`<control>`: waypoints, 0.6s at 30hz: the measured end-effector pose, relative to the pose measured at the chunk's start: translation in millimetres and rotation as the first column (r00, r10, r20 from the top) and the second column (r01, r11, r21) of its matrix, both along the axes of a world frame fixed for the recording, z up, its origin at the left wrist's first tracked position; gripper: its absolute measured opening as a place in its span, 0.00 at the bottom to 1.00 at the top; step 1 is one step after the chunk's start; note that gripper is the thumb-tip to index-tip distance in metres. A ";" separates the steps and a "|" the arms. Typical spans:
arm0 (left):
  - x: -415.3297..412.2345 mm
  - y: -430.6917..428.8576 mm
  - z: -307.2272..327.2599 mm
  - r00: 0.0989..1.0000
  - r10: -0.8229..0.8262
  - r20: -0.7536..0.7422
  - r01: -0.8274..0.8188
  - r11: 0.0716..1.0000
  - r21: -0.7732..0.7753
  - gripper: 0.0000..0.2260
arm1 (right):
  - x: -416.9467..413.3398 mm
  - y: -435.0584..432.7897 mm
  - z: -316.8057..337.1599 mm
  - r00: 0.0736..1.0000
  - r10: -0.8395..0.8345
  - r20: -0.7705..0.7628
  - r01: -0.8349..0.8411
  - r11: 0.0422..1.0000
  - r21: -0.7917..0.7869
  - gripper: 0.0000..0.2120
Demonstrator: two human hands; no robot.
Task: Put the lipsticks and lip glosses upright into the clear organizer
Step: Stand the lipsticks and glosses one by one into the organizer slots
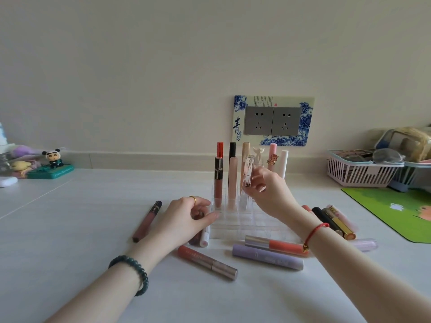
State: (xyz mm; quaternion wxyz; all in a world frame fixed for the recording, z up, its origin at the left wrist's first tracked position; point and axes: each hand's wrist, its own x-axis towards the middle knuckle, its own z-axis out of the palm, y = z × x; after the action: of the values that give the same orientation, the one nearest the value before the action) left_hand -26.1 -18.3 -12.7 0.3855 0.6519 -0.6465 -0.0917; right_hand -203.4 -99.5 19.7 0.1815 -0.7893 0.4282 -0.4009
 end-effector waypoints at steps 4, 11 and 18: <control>-0.5 -0.1 0.1 1.000 -0.006 -0.004 0.006 1.000 0.000 0.19 | -0.5 -0.6 -1.8 1.000 0.005 -0.020 -0.005 1.000 -0.001 0.13; 0.4 0.5 -0.6 1.000 -0.013 0.004 0.013 1.000 -0.007 0.19 | -2.1 -1.6 -1.6 0.998 0.041 -0.055 -0.041 0.999 -0.001 0.09; 0.7 1.4 -0.6 1.000 -0.011 0.012 0.011 1.000 0.012 0.19 | 0.1 -3.9 -5.9 0.997 0.012 0.077 -0.010 1.000 -0.019 0.11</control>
State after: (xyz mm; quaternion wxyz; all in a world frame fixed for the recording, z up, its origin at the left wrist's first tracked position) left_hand -25.5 -16.9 -13.3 0.3774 0.6513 -0.6517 -0.0936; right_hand -203.3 -103.4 13.8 0.1926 -0.7773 0.4129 -0.4338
